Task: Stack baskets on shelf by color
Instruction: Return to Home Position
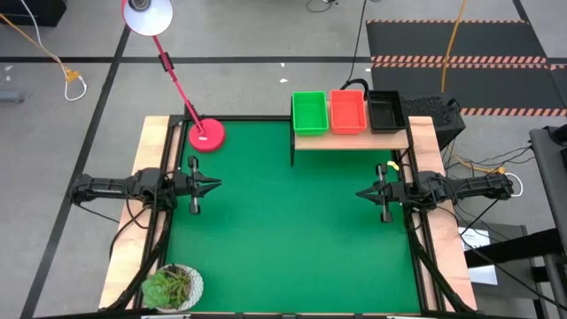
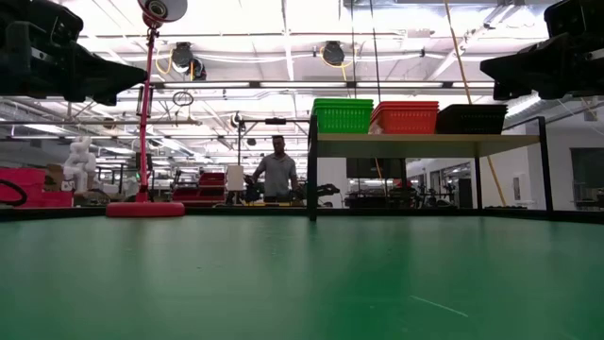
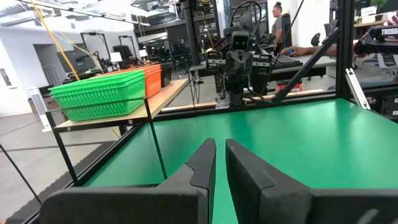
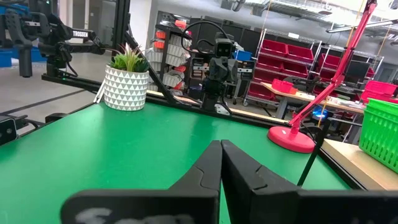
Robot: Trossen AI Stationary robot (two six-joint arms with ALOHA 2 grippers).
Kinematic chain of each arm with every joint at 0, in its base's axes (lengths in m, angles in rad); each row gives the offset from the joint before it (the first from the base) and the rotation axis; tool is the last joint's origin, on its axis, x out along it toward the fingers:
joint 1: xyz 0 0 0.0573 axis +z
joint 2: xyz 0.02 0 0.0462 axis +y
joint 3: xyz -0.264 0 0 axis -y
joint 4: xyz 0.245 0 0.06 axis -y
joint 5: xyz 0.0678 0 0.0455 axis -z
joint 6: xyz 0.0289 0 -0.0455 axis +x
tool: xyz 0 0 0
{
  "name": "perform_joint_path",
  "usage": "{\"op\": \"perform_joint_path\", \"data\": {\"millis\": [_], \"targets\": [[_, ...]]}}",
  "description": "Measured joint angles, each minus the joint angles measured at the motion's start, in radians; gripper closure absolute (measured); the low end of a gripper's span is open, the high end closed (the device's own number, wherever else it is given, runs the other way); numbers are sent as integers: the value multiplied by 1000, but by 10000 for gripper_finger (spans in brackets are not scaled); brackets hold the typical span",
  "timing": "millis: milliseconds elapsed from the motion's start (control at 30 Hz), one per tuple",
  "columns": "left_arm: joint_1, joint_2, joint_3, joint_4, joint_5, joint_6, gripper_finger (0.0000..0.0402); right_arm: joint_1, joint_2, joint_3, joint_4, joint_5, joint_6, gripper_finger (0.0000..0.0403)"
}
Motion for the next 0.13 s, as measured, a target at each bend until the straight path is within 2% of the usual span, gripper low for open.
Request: {"op": "perform_joint_path", "data": {"millis": [133], "targets": [[0,0,0,0,0,0,362,0,0,0,0,0,0,403]]}}
